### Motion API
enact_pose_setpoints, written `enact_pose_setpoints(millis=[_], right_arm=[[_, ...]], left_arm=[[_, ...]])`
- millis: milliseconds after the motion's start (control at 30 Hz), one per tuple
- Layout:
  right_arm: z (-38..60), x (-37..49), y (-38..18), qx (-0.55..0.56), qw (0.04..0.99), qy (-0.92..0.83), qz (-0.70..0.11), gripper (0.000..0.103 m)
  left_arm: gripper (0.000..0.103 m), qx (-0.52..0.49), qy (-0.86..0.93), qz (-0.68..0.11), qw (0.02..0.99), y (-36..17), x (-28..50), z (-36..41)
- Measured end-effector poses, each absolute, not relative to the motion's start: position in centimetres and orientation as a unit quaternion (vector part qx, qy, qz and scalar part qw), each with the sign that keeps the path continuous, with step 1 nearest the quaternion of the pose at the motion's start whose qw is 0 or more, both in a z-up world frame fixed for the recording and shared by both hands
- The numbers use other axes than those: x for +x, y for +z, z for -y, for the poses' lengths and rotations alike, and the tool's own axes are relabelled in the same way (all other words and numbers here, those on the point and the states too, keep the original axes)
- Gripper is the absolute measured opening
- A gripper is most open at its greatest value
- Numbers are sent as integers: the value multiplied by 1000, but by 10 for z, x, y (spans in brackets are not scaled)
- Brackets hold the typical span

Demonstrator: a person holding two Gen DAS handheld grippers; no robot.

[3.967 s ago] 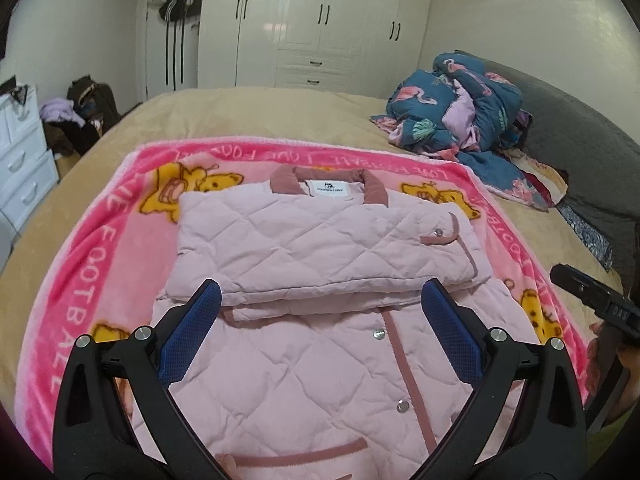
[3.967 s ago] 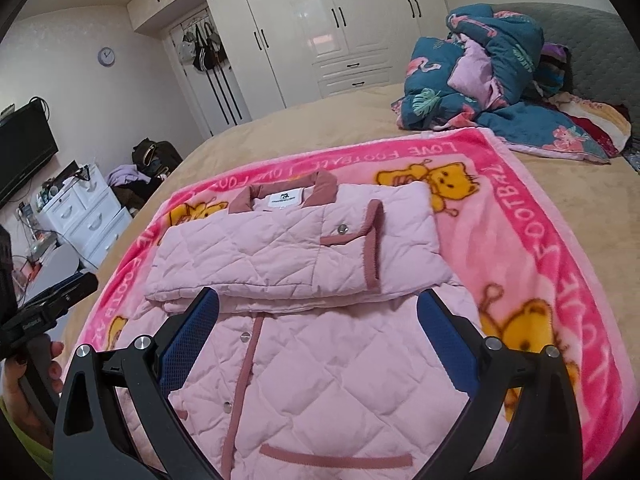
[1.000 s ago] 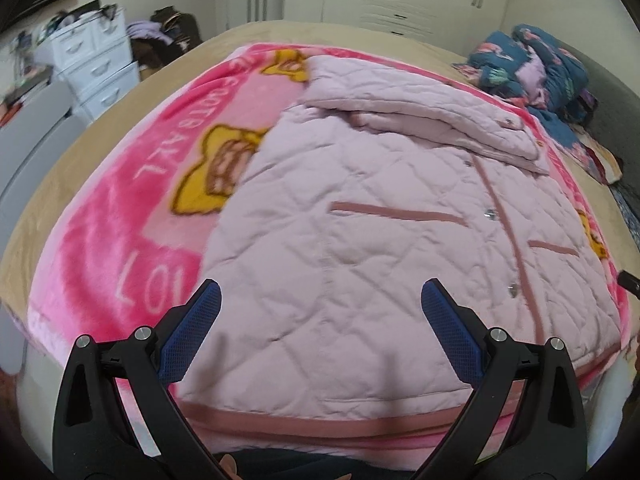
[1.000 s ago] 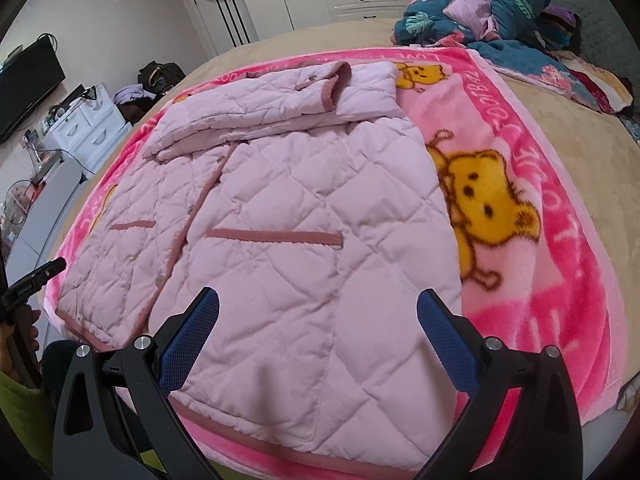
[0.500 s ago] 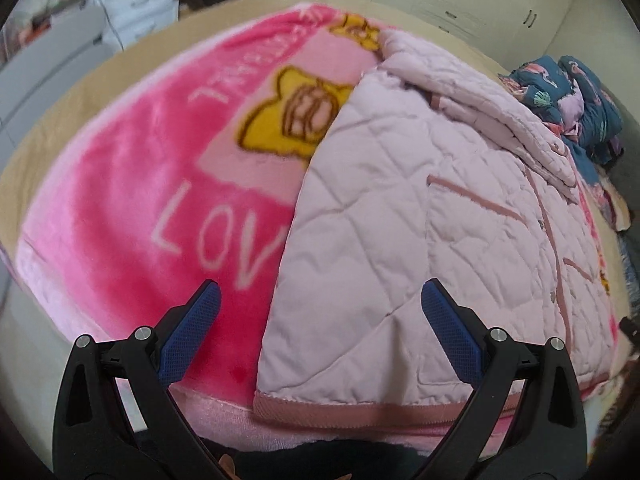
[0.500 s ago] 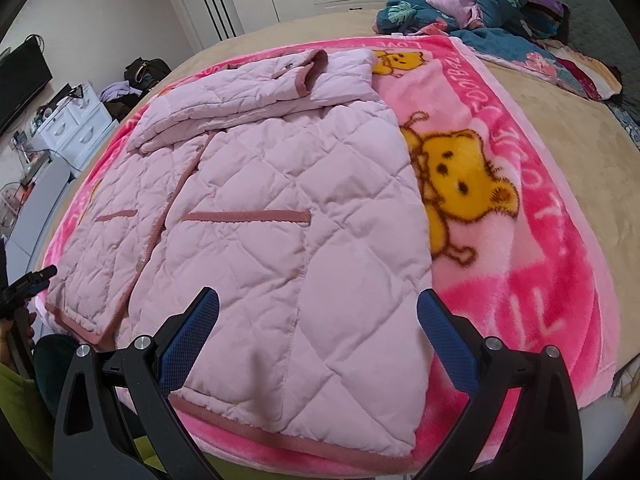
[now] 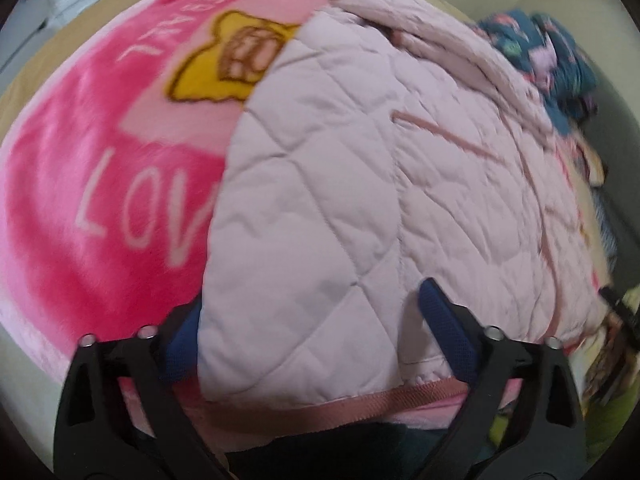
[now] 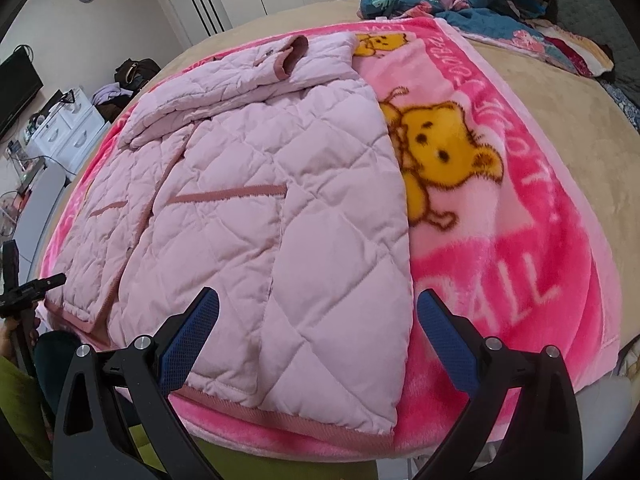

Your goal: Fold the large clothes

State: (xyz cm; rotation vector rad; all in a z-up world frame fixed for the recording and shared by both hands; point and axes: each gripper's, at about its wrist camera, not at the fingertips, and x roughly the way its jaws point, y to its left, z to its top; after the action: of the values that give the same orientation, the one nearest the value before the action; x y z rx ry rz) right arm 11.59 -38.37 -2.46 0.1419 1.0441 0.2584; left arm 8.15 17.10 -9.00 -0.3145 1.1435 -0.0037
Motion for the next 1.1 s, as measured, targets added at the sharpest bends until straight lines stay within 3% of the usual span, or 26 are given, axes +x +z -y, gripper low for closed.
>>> enact_pose_setpoints(millis=[167,367,467,700,833,867,900,1100], right_arm=[[386,109,-33,69,848,125,-510,99],[390,100,-39,77,839,133,-522,99],[393,97,-47,88,827,137,-538,99],[401,89,-67,139,798,172,-561,98],[403,85,-71,139,801,174,-556,88],[404,84,-71,142,800,178,-555,83],[404,82,-70,149,798,189,-553,70],[409,81,-64,172,793,217,-542,39]], left_arm=[[53,-83,-18,-531,843,-84,81,-150],[29,-69,-18,-513,855,-76,78,-146],[22,-100,-24,-499,861,-72,77,-153],[20,-116,-32,-484,867,-67,76,-154],[20,-116,-32,-484,867,-68,76,-154],[20,-115,-32,-485,866,-69,76,-153],[20,-113,-30,-486,866,-69,76,-153],[31,-112,-18,-497,861,-74,73,-157]])
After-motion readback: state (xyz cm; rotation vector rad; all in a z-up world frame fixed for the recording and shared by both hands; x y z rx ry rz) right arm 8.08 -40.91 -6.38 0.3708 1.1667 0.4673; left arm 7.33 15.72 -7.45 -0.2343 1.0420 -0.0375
